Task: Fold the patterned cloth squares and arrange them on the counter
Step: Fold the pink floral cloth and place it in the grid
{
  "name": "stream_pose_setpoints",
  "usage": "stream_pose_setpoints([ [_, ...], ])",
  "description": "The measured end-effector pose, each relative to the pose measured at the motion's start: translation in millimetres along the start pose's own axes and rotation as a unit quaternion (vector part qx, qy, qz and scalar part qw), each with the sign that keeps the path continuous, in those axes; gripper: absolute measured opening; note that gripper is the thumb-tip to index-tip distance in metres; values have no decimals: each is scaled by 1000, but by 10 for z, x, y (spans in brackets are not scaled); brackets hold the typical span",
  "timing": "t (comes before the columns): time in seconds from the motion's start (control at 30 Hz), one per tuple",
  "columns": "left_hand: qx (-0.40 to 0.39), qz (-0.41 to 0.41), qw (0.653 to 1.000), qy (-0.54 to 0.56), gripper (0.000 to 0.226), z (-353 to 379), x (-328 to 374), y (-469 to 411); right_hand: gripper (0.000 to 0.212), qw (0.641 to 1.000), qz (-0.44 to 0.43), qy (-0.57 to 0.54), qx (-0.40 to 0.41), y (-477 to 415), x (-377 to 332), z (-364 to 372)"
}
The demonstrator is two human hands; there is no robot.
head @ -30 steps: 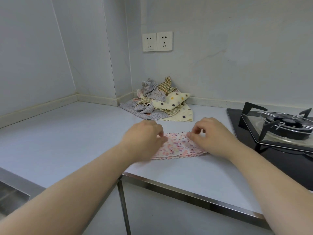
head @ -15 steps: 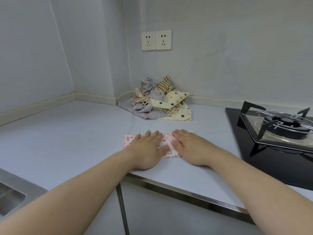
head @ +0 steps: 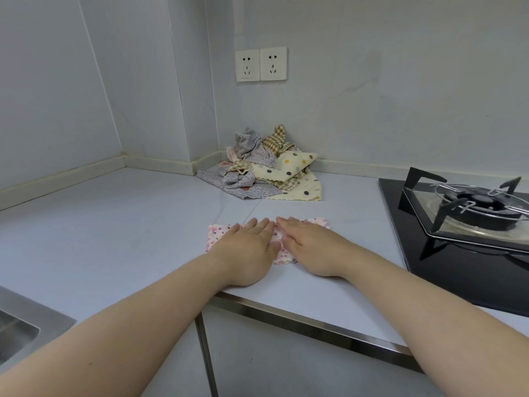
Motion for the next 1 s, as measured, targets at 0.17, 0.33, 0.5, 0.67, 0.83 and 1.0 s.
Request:
stream_pose_setpoints([
  [0.17, -58, -58, 997, -14, 74, 5, -141, 2, 57, 1000, 31, 2, 2, 21, 85, -40],
  [0.33, -86, -116, 990, -12, 83, -14, -377, -14, 60, 997, 77, 9, -4, 76, 231, -75],
  [0.5, -105, -156, 982, -16, 86, -20, -543, -20, 64, 991, 130, 14, 0, 133, 396, -120],
  [0.67, -105, -203, 973, -33, 92, -49, -621, 24, 62, 989, 148, 17, 4, 219, 354, -189],
  [0.83, -28, -160, 986, -28, 92, -143, -378, 13, 63, 981, 182, 20, 64, 275, 443, -311],
  [1.0, -6, -20, 1000, 15, 89, -95, 54, 88, 53, 972, 215, 55, 84, 300, 568, -350],
])
Point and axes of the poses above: each hand's wrist, its own y-axis away from the middle knuckle, its own z-axis out of the palm, x = y × z, the point moved 8 cm from there along -y, towards the middle knuckle, and after that the axes turned 12 degrees about -z, right-handed, at the moved point
